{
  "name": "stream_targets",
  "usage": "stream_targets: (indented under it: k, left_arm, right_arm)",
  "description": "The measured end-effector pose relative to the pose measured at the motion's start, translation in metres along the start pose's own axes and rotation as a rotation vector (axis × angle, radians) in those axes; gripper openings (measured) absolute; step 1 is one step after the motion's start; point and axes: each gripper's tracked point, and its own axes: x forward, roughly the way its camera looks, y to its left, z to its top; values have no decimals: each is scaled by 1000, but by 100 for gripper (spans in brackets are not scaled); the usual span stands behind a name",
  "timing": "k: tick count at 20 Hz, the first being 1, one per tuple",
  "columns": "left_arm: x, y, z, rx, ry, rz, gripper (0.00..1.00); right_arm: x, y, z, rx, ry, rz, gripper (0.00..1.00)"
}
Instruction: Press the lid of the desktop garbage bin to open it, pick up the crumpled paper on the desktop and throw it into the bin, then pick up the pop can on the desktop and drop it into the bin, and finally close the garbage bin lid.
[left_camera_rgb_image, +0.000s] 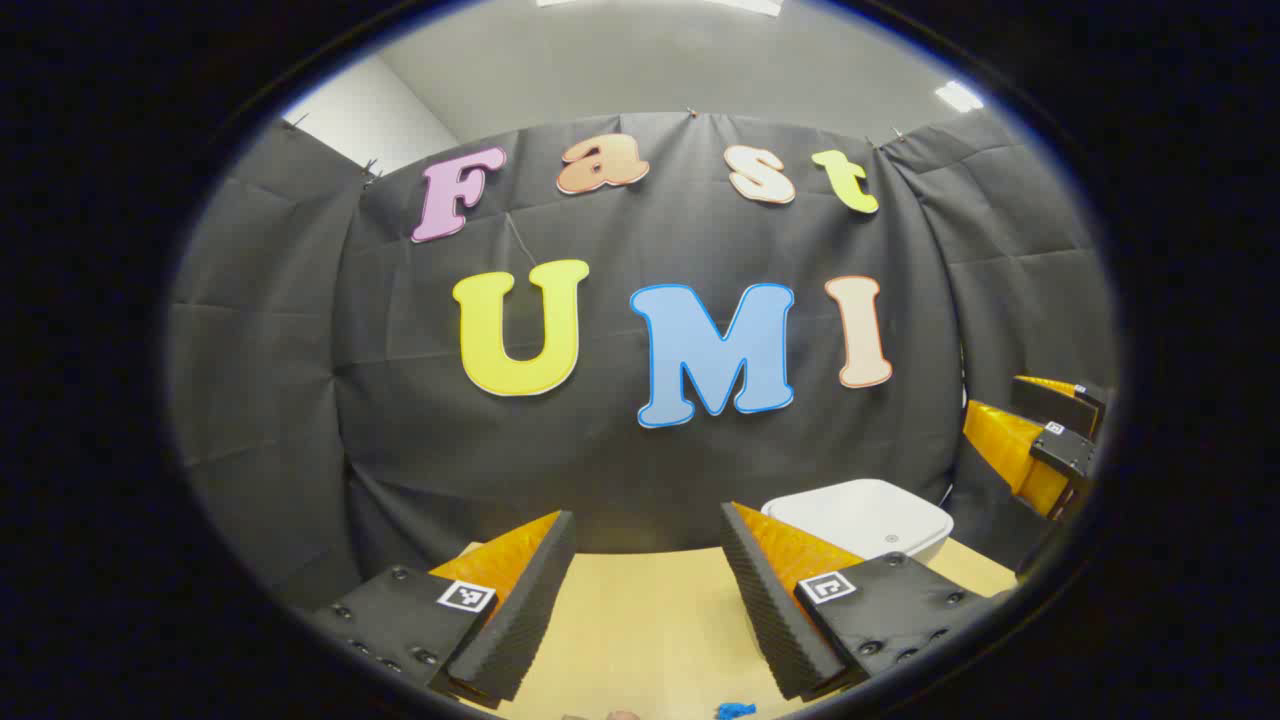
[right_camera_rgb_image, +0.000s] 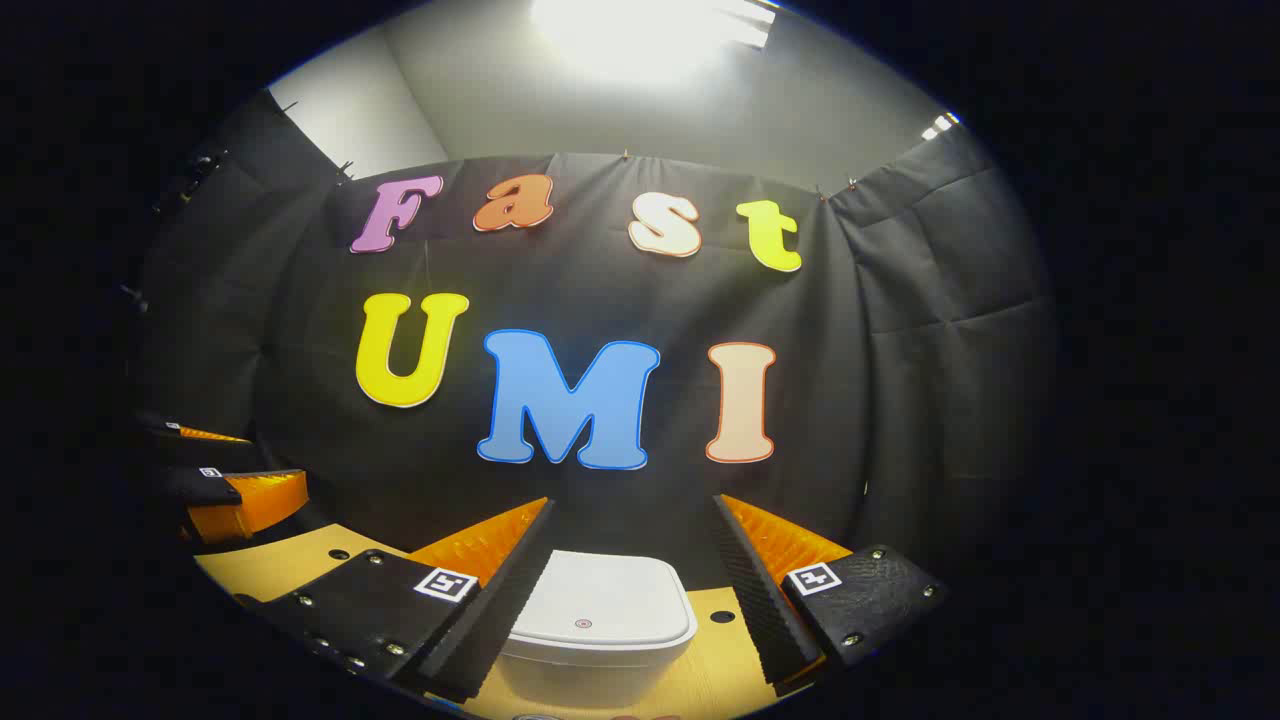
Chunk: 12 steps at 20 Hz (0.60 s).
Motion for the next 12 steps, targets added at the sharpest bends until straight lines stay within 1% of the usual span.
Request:
stream_targets:
  k: [1, 2, 3, 4, 5, 6, 7, 8, 11, 12]
  left_arm:
    - [1, -2, 0, -2, 3, 2, 99]
    - [3, -5, -2, -7, 10, 0, 89]
    - [5, -9, -3, -15, 15, -5, 89]
    - [5, -12, -4, -21, 17, -5, 94]
    - [5, -12, -5, -27, 18, -5, 94]
    - [6, -14, -5, -32, 22, -5, 89]
    - [6, -16, -6, -35, 24, -7, 89]
    - [7, -17, -6, -35, 26, -8, 89]
    - [7, -22, -4, -23, 19, -8, 90]
    - [7, -24, -4, -20, 18, -9, 90]
  right_arm:
    - [3, 2, -4, -2, 14, 4, 97]
    - [4, 3, -6, 2, 27, 10, 97]
    - [5, 4, -8, 9, 37, 14, 97]
    - [6, 2, -8, 16, 42, 13, 97]
    - [6, 2, -9, 23, 47, 12, 100]
    - [7, 1, -10, 28, 51, 10, 100]
    - [7, 0, -12, 31, 56, 10, 100]
    - [7, -1, -12, 34, 58, 12, 97]
    - [9, -3, -17, 34, 68, 16, 97]
    - [10, -4, -18, 35, 74, 18, 100]
